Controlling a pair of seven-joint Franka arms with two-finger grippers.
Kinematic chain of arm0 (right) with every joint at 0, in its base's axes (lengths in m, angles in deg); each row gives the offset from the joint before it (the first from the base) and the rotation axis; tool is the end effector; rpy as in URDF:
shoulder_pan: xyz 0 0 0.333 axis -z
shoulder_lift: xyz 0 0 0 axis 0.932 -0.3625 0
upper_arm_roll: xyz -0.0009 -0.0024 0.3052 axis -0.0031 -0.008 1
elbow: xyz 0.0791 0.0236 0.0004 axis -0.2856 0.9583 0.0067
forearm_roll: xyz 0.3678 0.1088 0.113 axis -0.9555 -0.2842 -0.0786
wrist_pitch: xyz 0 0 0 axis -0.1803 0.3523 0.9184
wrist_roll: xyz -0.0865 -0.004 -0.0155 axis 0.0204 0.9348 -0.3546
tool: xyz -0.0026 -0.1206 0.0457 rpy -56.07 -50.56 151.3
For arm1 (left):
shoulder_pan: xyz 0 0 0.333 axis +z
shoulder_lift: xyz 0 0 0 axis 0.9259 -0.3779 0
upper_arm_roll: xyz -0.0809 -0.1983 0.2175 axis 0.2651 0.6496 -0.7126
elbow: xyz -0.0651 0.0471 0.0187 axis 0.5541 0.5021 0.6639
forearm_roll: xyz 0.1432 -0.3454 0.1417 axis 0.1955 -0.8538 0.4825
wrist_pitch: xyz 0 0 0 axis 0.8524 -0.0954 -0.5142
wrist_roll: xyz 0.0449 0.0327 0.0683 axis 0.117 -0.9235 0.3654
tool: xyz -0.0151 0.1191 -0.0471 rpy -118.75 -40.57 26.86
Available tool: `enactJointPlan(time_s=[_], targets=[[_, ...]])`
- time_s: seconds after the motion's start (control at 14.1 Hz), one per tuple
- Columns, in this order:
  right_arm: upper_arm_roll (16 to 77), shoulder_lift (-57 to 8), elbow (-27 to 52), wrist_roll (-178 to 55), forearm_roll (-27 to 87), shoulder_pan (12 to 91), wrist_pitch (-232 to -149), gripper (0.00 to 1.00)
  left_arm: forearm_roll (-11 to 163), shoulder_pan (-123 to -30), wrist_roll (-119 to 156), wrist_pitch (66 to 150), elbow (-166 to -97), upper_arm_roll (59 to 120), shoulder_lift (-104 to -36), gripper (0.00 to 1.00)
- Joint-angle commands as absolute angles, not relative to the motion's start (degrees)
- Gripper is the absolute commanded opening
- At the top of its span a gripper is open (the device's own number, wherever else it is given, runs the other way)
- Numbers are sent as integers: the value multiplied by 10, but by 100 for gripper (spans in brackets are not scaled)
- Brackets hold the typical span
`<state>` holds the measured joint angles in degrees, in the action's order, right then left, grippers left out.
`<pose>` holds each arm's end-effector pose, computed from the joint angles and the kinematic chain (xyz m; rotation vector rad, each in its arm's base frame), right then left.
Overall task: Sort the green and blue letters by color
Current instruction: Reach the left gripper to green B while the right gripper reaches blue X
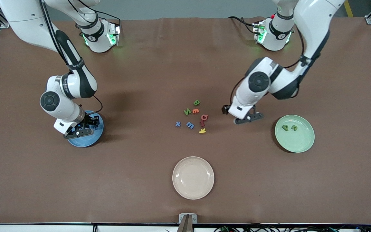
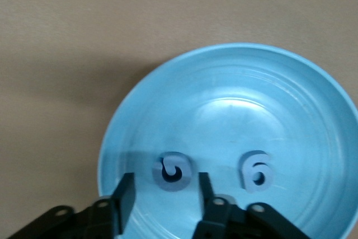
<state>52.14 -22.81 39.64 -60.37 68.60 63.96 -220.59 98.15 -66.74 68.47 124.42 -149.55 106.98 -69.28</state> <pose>0.5517 0.0460 0.1647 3.1047 0.3398 -0.0618 0.4850 -0.3297 0.2221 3.0885 0.3901 -0.1598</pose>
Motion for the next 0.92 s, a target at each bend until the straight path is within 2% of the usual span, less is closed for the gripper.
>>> enactJointPlan(time_s=[0.0, 0.35, 0.57, 0.85], targets=[[539, -204, 395, -599, 671, 642, -2188, 100, 993, -704, 744, 1263, -1477, 1069, -721, 85], [540, -206, 270, -703, 671, 582, -2038, 100, 993, -771, 818, 1307, -1477, 1066, -759, 85], [539, -219, 228, -823, 658, 515, -2035, 100, 993, -790, 853, 1343, -1469, 1066, -775, 85], [538, -313, 117, -1015, 653, 420, -2036, 100, 1001, -819, 863, 1344, -1440, 1052, -808, 85]])
